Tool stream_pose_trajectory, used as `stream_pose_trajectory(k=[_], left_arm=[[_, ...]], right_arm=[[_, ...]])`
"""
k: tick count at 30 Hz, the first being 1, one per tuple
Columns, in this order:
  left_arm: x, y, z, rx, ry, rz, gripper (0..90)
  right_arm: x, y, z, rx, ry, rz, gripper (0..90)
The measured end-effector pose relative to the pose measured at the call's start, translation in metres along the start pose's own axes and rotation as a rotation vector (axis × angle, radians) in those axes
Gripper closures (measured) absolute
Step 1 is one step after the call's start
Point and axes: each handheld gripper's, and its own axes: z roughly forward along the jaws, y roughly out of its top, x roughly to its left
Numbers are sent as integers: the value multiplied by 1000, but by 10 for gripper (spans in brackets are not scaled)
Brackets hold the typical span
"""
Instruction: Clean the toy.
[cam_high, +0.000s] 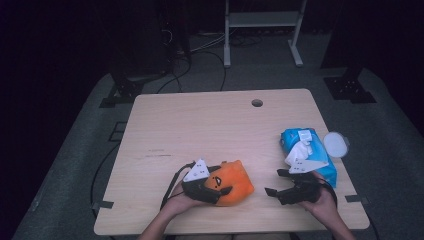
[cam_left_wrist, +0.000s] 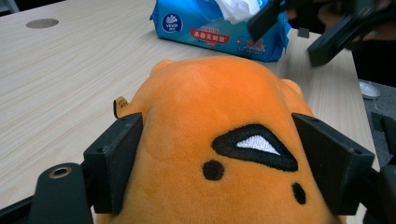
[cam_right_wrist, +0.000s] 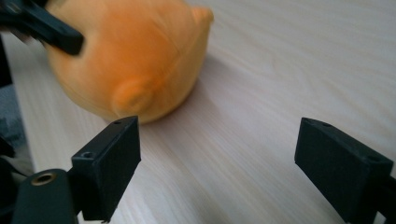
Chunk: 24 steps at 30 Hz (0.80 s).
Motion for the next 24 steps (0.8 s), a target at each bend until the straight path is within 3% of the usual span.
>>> stream_pose_trajectory(k=[6, 8, 12, 17, 18, 24], left_arm=[[-2, -1, 0, -5, 8, 7, 194], [-2, -2, 0, -7, 9, 4, 193], [-3, -2, 1, -7, 18, 1, 189], [-5, -2, 2, -4, 27, 8, 185], [-5, -2, 2, -8, 28, 7, 185], [-6, -3, 2, -11, 29, 6, 184]], right_arm=[[-4, 16, -23, -106, -5, 13, 128], [-5, 18, -26, -117, -10, 6, 128], [-13, 26, -40, -133, -73, -35, 128], [-24, 31, -48, -128, -132, -56, 128], [-33, 34, -49, -115, -174, -59, 128], [-52, 37, -48, -69, -253, -59, 135]])
